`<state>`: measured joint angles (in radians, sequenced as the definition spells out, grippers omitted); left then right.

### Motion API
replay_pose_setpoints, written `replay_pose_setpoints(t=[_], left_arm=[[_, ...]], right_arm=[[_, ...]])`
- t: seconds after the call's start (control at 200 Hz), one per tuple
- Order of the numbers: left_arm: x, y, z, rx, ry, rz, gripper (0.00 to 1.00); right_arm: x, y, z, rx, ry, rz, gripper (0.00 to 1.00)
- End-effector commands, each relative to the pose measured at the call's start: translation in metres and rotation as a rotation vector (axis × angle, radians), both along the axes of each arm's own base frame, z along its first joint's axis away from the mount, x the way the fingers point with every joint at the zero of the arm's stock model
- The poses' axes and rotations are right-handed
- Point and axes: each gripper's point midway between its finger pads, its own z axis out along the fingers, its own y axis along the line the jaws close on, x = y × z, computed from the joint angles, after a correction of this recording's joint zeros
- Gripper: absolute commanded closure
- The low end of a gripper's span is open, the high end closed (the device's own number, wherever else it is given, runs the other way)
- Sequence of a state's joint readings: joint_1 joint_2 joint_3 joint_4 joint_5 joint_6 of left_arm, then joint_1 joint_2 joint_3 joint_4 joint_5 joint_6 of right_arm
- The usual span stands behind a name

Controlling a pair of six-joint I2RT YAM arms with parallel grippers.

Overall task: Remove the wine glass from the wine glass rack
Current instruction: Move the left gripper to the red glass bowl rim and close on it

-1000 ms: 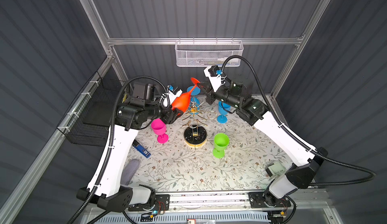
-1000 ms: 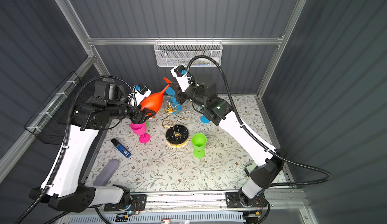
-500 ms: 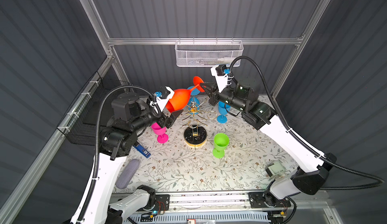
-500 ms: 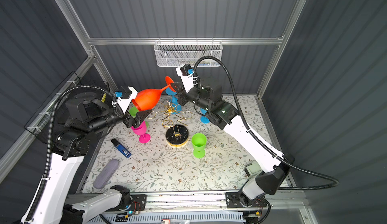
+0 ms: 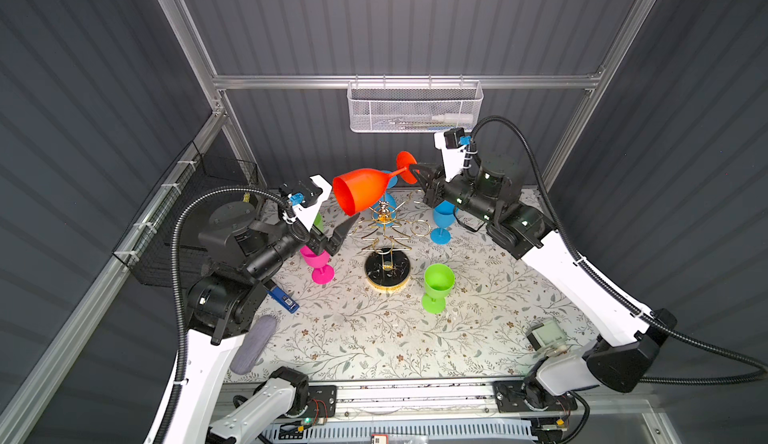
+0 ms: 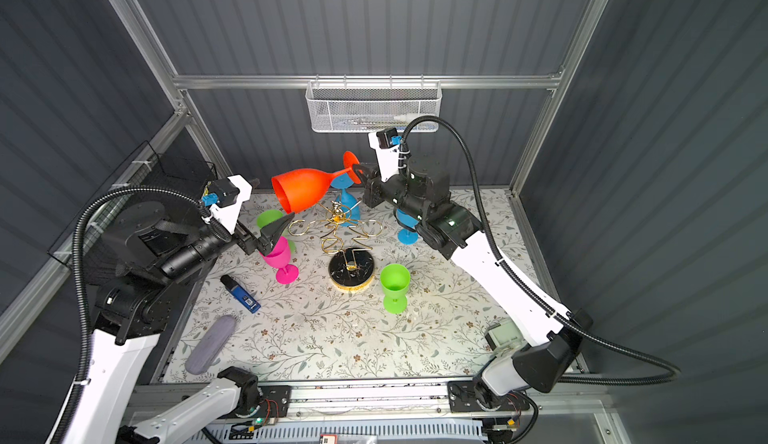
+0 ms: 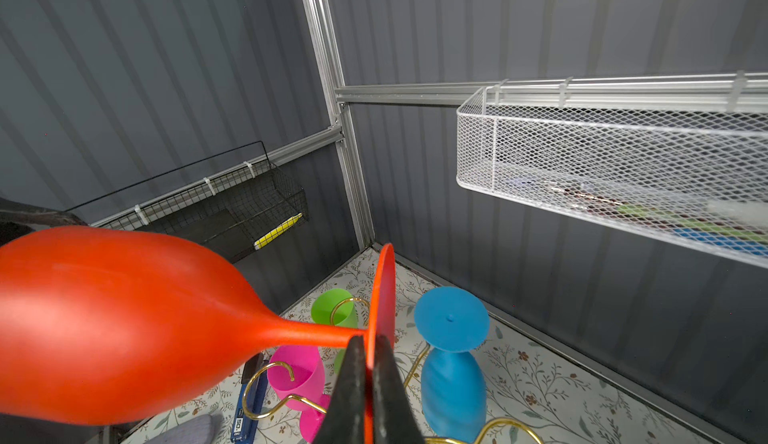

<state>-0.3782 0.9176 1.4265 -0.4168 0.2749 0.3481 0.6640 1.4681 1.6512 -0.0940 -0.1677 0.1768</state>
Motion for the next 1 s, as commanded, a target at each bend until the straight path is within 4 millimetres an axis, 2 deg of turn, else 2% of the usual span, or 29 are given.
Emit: replay_pose_setpoints(t=[0.0, 0.11, 0.175, 0.19, 0.205, 0.26, 0.43, 0.64, 0.73, 0.89, 0.995], left_arm=[[0.001, 0.019, 0.025, -0.13, -0.079, 0.102, 0.02], [0.009, 0.031, 0.036, -0.245, -0.039, 0.176, 0.11], [0.021, 0.033, 0.03, -0.292, 0.027, 0.209, 0.18], [0.017, 0.035, 0.042, -0.314, 0.015, 0.209, 0.19], [0.018, 0.035, 0.043, -0.326, 0.024, 0.208, 0.2], [0.022, 0.031, 0.043, -0.35, 0.063, 0.19, 0.22], [0.027, -0.001, 0.042, -0.342, 0.171, 0.038, 0.32], [0.03, -0.02, 0.028, -0.294, 0.267, -0.048, 0.37], [0.024, -0.029, 0.026, -0.289, 0.307, -0.128, 0.38], [0.029, -0.026, 0.023, -0.31, 0.348, -0.188, 0.37], [0.039, -0.022, 0.021, -0.347, 0.386, -0.234, 0.4]], right_arm=[[0.002, -0.015, 0.012, 0.076, 0.004, -0.021, 1.0], [0.005, -0.023, 0.008, 0.107, 0.022, -0.021, 1.0], [0.004, -0.024, 0.007, 0.113, 0.022, -0.009, 1.0], [0.003, -0.024, 0.007, 0.113, 0.022, -0.004, 1.0], [0.003, -0.023, 0.006, 0.112, 0.02, -0.001, 1.0], [0.001, -0.023, 0.006, 0.112, 0.017, 0.006, 1.0], [-0.004, -0.024, 0.005, 0.118, 0.008, 0.028, 1.0], [-0.007, -0.028, 0.008, 0.126, -0.007, 0.031, 1.0], [-0.005, -0.032, 0.008, 0.134, -0.004, 0.029, 1.0], [-0.001, -0.039, 0.006, 0.173, 0.01, 0.042, 1.0], [-0.01, -0.035, 0.007, 0.178, 0.0, 0.104, 1.0]])
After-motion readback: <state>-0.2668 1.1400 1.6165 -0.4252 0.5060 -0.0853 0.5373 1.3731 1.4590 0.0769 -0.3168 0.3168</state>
